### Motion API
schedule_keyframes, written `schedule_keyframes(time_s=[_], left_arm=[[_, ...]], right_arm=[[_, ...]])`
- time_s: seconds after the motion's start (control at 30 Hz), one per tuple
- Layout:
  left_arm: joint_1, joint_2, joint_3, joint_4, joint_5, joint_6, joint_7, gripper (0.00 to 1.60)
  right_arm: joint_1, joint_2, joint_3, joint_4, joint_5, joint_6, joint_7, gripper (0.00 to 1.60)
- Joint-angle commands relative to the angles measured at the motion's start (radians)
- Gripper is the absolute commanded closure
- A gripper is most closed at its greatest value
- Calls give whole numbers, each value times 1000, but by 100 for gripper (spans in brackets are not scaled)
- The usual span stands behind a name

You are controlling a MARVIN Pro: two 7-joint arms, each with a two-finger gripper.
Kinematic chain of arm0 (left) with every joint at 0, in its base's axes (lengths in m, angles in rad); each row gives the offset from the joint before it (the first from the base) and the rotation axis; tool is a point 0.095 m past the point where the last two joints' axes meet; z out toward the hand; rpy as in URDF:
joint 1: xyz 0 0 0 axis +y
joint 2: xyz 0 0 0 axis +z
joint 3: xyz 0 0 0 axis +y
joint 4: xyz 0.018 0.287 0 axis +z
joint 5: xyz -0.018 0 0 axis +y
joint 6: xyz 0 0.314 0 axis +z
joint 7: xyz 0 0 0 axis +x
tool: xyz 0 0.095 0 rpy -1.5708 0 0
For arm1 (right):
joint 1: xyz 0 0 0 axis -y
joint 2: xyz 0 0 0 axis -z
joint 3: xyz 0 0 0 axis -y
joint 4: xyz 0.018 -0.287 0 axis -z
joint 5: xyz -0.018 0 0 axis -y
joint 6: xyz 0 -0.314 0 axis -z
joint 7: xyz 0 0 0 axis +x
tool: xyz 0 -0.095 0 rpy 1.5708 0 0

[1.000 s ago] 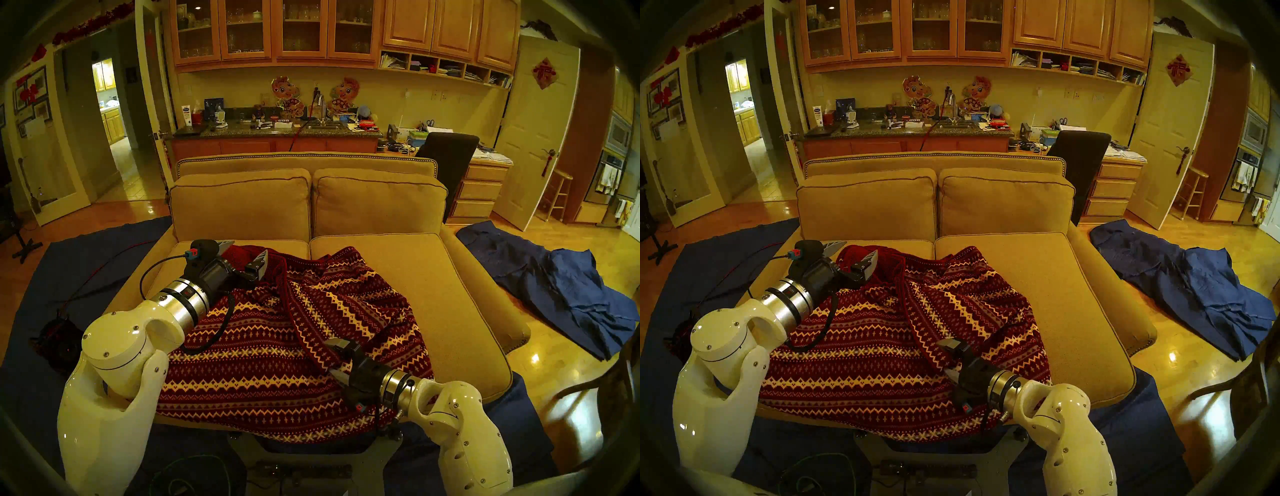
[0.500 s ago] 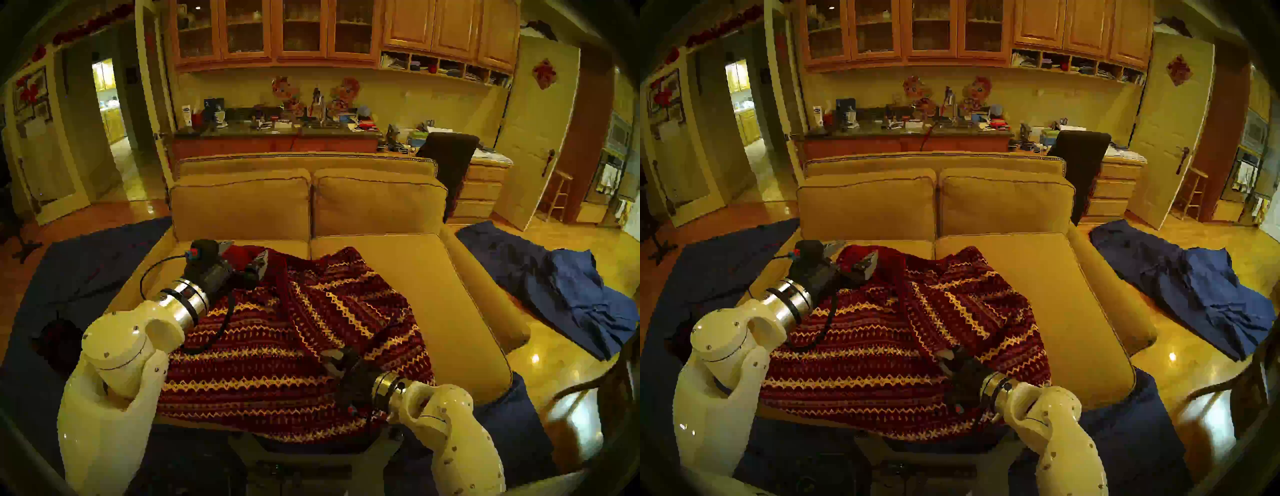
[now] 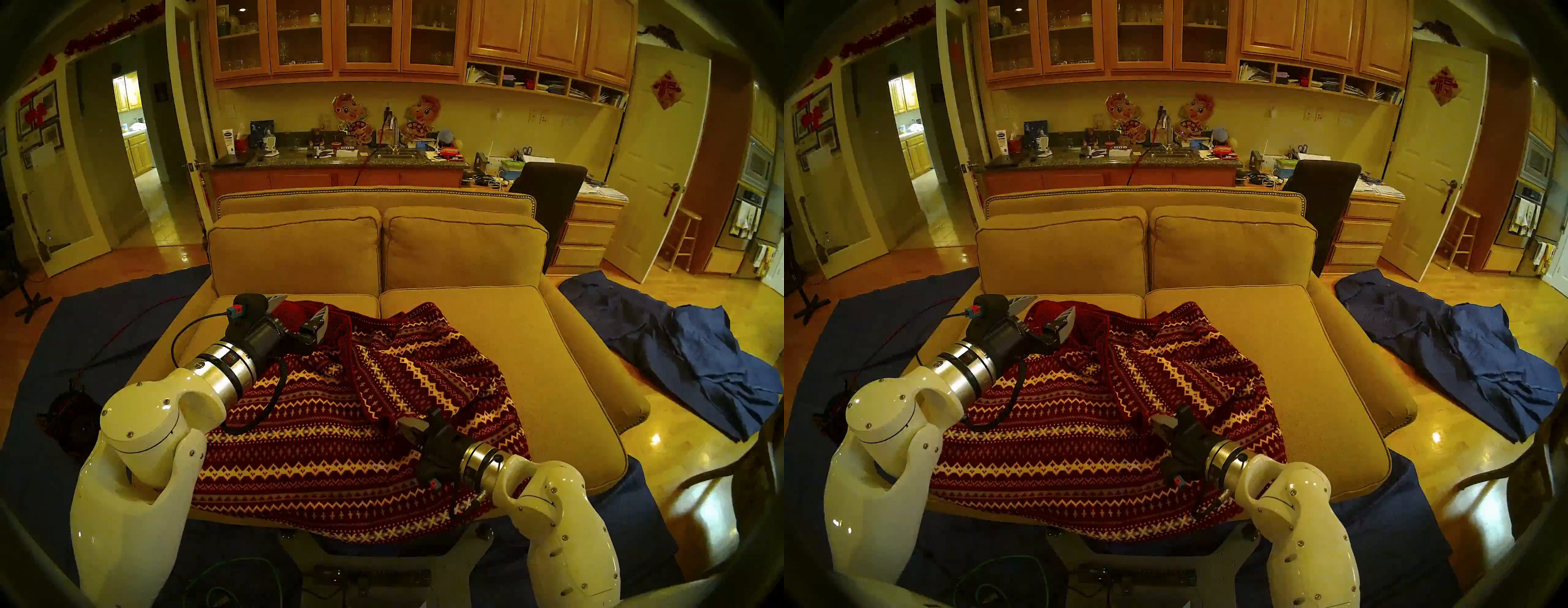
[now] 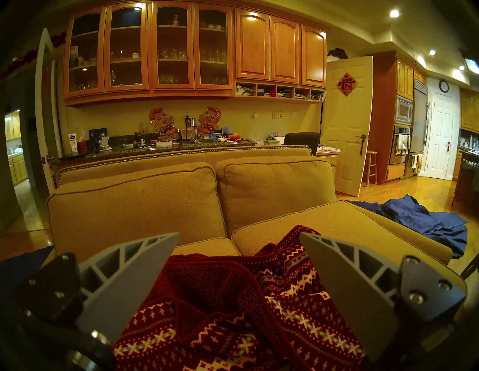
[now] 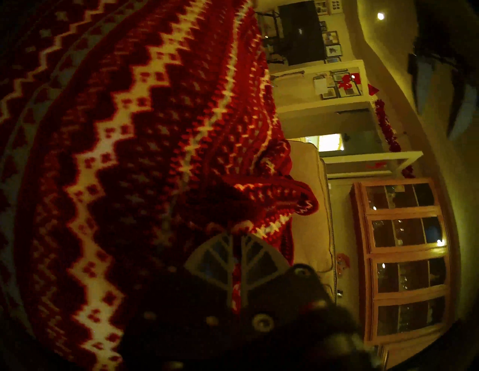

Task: Fold the blanket in half twice

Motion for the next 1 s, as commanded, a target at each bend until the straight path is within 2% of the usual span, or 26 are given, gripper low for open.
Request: schedule_keyframes(time_s=[0.0, 0.13, 0.37, 0.43, 0.5, 0.53, 0.63, 0.97], left_arm=[[-3, 1, -2, -8, 0, -1, 0, 0], [-3, 1, -2, -8, 0, -1, 0, 0], [-3, 1, -2, -7, 0, -2, 0, 0], [-3, 1, -2, -7, 0, -2, 0, 0], [-3, 1, -2, -7, 0, -2, 0, 0], [-3, 1, -2, -7, 0, -2, 0, 0], [-3, 1, -2, -7, 0, -2, 0, 0], [-4, 0, -1, -6, 0, -2, 0, 0]], right_arm=[[87, -14, -10, -9, 140, 63, -22, 160], [151, -9, -35, 32, 199, 123, -57, 160], [217, -3, -81, 66, 261, 257, -93, 160], [249, -4, -91, 83, 268, 287, -97, 160], [241, -3, -97, 74, 274, 309, -103, 160], [273, -4, -107, 94, 280, 340, -104, 160], [299, -6, -117, 104, 291, 391, -102, 160], [393, -22, -93, 157, 321, 557, -60, 160]])
